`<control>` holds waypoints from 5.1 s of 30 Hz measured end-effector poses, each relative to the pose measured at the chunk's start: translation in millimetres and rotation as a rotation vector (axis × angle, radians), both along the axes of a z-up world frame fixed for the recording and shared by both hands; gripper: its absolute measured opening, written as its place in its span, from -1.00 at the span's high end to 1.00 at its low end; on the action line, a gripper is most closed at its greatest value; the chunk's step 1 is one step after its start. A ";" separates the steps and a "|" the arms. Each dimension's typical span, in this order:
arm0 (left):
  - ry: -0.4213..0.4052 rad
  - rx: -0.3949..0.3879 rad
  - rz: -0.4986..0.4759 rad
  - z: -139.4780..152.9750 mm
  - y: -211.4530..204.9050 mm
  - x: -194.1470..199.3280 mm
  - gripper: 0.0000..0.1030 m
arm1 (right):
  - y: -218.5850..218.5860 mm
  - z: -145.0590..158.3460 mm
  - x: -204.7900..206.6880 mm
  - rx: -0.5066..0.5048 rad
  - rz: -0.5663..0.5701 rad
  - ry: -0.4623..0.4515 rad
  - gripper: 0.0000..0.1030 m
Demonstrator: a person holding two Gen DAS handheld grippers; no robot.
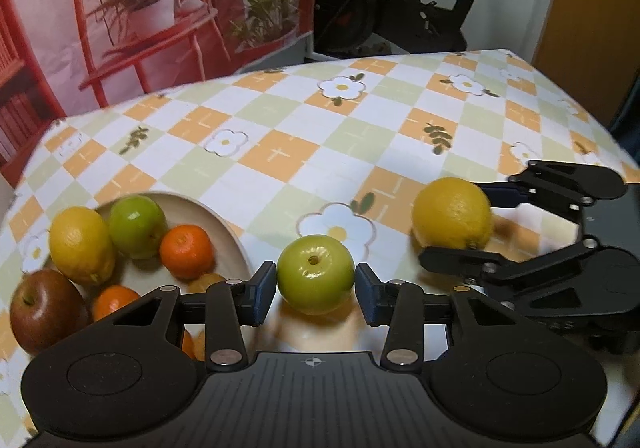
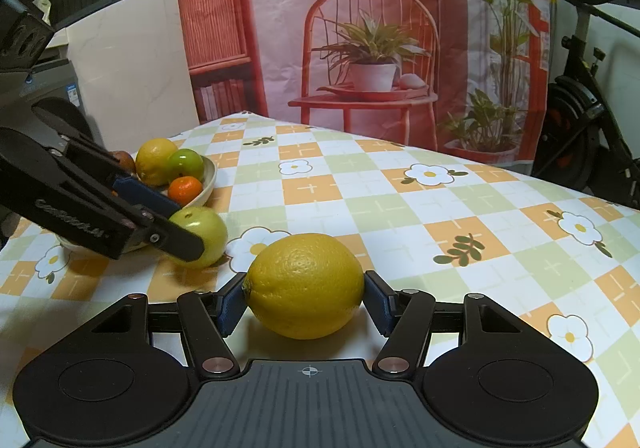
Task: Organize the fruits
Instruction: 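Carry the green apple to the plate with the left gripper while the right gripper carries the lemon, then lower the green apple and lemon onto the plate and open both grippers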
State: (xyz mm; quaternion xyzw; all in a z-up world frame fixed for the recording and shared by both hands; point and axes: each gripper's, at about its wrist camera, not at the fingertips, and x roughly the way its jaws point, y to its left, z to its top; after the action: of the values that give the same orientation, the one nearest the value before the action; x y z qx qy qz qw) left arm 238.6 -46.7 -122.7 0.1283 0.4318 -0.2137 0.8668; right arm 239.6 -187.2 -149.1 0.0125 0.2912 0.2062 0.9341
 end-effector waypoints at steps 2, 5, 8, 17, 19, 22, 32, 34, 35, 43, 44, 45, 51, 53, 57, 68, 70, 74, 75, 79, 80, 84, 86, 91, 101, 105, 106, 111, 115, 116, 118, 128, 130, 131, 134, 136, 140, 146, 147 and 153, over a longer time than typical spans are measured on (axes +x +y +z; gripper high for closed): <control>0.004 0.001 -0.004 -0.5 -0.8 -2.5 0.12 | 0.2 -0.1 0.2 0.004 0.000 0.002 -0.11; 0.006 0.000 0.001 -1.3 -2.4 -1.1 0.11 | 0.2 0.0 0.2 0.004 0.000 0.002 -0.11; 0.001 0.001 0.005 -1.4 -5.3 2.1 0.10 | 0.0 0.1 0.1 0.004 0.000 0.002 -0.11; 0.029 0.013 0.012 -8.4 -6.6 12.1 0.04 | -0.3 0.2 0.0 0.005 0.000 0.003 -0.11; 0.042 0.015 0.010 -11.9 -7.0 13.3 0.04 | -0.4 0.2 0.0 0.006 0.000 0.003 -0.11; 0.029 0.020 0.010 -12.8 -8.5 11.4 0.04 | -0.3 -0.1 0.2 0.008 -0.001 0.004 -0.11; -0.018 0.001 0.012 -4.1 -5.6 -1.4 0.05 | -0.4 -0.1 0.5 0.008 -0.001 0.005 -0.11; -0.029 0.001 0.013 -2.0 -5.1 -3.5 0.05 | -0.5 -0.1 0.5 0.008 -0.001 0.005 -0.11; -0.033 0.001 0.015 -1.0 -4.7 -4.1 0.05 | -0.4 -0.2 0.6 0.008 -0.001 0.005 -0.11; -0.039 -0.014 0.033 2.6 0.6 -6.3 0.05 | -0.8 -0.2 0.7 0.008 -0.001 0.006 -0.11; -0.041 -0.017 0.035 2.6 1.4 -7.0 0.05 | -0.9 -0.2 0.7 0.007 -0.002 0.006 -0.11; -0.042 -0.020 0.036 2.6 2.3 -7.6 0.04 | -0.1 -0.7 0.9 0.005 -0.003 0.007 -0.11; -0.046 -0.047 0.054 2.1 10.4 -9.4 0.05 | 5.6 -2.5 1.6 -0.012 -0.004 0.004 -0.10; -0.049 -0.056 0.061 3.1 15.3 -9.4 0.05 | 6.2 -2.6 1.8 -0.013 -0.003 0.005 -0.10; -0.061 -0.073 0.080 7.3 25.2 -9.7 0.05 | 4.5 -1.7 2.6 0.001 -0.022 0.017 -0.10; -0.093 -0.110 0.132 18.2 69.3 -13.7 0.05 | 19.7 5.7 8.7 -0.030 -0.002 0.058 -0.10; -0.098 -0.114 0.149 19.9 78.4 -13.8 0.05 | 22.0 5.7 9.7 -0.034 0.002 0.063 -0.10; -0.107 -0.124 0.196 24.1 97.0 -10.5 0.05 | 24.1 5.1 10.7 -0.034 -0.004 0.065 -0.10; -0.107 -0.129 0.210 25.2 101.6 -8.1 0.05 | 24.3 4.7 10.7 -0.033 -0.005 0.065 -0.10; -0.108 -0.143 0.261 28.8 115.0 3.4 0.05 | 22.1 5.1 10.2 -0.033 -0.006 0.065 -0.10; -0.112 -0.139 0.269 29.4 116.7 5.7 0.05 | 22.0 5.0 10.6 -0.034 -0.006 0.065 -0.10; -0.112 -0.131 0.284 29.2 119.9 9.5 0.05 | 21.5 6.4 12.1 -0.030 -0.011 0.075 -0.09; -0.120 -0.119 0.269 27.9 118.4 7.2 0.04 | 21.7 7.8 14.0 -0.015 -0.010 0.081 -0.09; -0.124 -0.104 0.241 23.8 114.6 1.0 0.04 | 33.3 18.8 23.3 0.002 0.016 0.062 -0.09; -0.120 -0.181 0.280 27.6 129.9 6.9 0.04 | 100.7 48.8 52.0 -0.055 0.181 -0.005 -0.09; -0.091 -0.212 0.247 26.0 122.9 17.6 0.04 | 121.7 50.0 56.1 -0.081 0.228 -0.002 -0.09; -0.089 -0.207 0.229 24.9 118.9 19.1 0.04 | 123.4 49.7 55.1 -0.082 0.231 -0.001 -0.09; -0.074 -0.172 0.171 12.7 102.1 27.9 0.04 | 121.4 46.7 50.5 -0.093 0.219 0.007 -0.09; -0.061 -0.181 0.188 8.9 103.7 32.3 0.04 | 120.8 45.4 51.7 -0.094 0.223 0.011 -0.09; -0.057 -0.183 0.187 8.5 104.9 32.1 0.04 | 121.7 45.1 52.1 -0.097 0.229 0.011 -0.09; -0.056 -0.182 0.183 8.5 106.0 32.0 0.04 | 123.4 44.7 52.2 -0.098 0.237 0.011 -0.09; -0.094 -0.213 0.214 25.0 117.7 22.3 0.04 | 134.8 46.8 52.4 -0.095 0.262 0.007 -0.09; -0.112 -0.218 0.229 30.4 121.0 19.7 0.04 | 140.8 47.1 53.8 -0.099 0.273 0.008 -0.09; -0.126 -0.220 0.242 33.4 123.8 18.1 0.04 | 143.9 46.9 54.9 -0.102 0.278 0.009 -0.09; -0.190 -0.189 0.275 42.3 126.9 12.0 0.04 | 153.0 46.5 57.9 -0.109 0.292 0.010 -0.09; -0.209 -0.190 0.293 47.0 130.0 9.6 0.03 | 158.9 47.3 60.7 -0.108 0.297 0.011 -0.10; -0.218 -0.207 0.325 51.5 137.2 7.0 0.03 | 167.5 44.9 62.2 -0.110 0.307 0.032 -0.10; -0.208 -0.202 0.333 50.1 137.0 5.0 -0.08 | 165.0 45.1 60.7 -0.104 0.307 0.044 -0.17; -0.208 -0.204 0.333 49.7 137.1 4.7 -0.13 | 165.6 45.8 59.8 -0.107 0.308 0.043 -0.26; -0.198 -0.204 0.332 50.5 135.3 2.0 -0.36 | 165.6 47.6 57.1 -0.110 0.309 0.051 -0.34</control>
State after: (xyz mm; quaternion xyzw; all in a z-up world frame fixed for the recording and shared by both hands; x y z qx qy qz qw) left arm 240.6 88.6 -72.2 -0.0128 0.3360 -0.0973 0.9367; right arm 296.7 -21.6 -101.5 -0.0781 0.3242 0.3308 0.8828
